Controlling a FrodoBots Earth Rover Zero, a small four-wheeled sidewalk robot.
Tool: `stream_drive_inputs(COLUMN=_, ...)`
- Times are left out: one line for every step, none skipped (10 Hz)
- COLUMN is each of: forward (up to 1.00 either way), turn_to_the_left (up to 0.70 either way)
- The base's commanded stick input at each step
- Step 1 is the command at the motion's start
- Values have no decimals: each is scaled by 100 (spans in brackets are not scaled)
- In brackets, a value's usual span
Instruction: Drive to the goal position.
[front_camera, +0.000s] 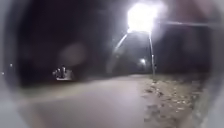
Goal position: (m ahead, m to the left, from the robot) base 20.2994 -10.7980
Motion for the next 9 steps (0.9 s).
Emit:
stream_drive_inputs(forward=100, turn_to_the_left=-40)
stream_drive_inputs(forward=100, turn_to_the_left=-40)
stream_drive_inputs(forward=100, turn_to_the_left=-40)
stream_drive_inputs(forward=100, turn_to_the_left=-22)
stream_drive_inputs(forward=100, turn_to_the_left=-2)
stream_drive_inputs(forward=100, turn_to_the_left=-1)
stream_drive_inputs(forward=100, turn_to_the_left=0)
stream_drive_inputs(forward=100, turn_to_the_left=0)
stream_drive_inputs(forward=100, turn_to_the_left=-36)
